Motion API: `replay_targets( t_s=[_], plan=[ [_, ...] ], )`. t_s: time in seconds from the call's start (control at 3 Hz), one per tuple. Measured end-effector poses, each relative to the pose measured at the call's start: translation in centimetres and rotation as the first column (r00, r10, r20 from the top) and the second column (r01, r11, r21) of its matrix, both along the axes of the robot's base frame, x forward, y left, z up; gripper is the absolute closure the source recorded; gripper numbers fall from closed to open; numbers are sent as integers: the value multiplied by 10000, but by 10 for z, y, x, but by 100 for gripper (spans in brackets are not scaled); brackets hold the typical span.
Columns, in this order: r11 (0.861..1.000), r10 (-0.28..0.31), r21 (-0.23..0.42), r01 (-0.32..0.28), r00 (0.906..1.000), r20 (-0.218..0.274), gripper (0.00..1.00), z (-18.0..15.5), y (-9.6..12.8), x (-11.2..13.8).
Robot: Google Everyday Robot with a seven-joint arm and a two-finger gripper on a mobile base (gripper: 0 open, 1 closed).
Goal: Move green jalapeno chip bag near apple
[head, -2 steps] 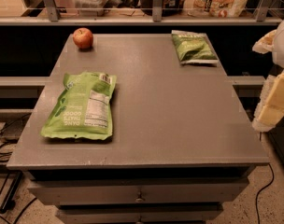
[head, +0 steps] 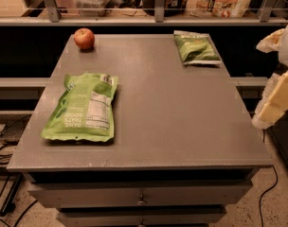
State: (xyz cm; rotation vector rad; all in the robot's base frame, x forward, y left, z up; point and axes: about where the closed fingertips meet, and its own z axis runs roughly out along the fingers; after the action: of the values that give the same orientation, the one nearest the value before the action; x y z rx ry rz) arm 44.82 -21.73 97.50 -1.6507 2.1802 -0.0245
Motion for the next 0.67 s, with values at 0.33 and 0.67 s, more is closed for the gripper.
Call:
replay_targets(
  t_s=[0.33, 0.67],
  plan=[
    [9736, -471, 2267, 281, 9958, 788, 0, 2, -6, 33],
    [9207, -1140, 3872, 499, 9829, 1446, 0, 1, -2, 84]
  ],
)
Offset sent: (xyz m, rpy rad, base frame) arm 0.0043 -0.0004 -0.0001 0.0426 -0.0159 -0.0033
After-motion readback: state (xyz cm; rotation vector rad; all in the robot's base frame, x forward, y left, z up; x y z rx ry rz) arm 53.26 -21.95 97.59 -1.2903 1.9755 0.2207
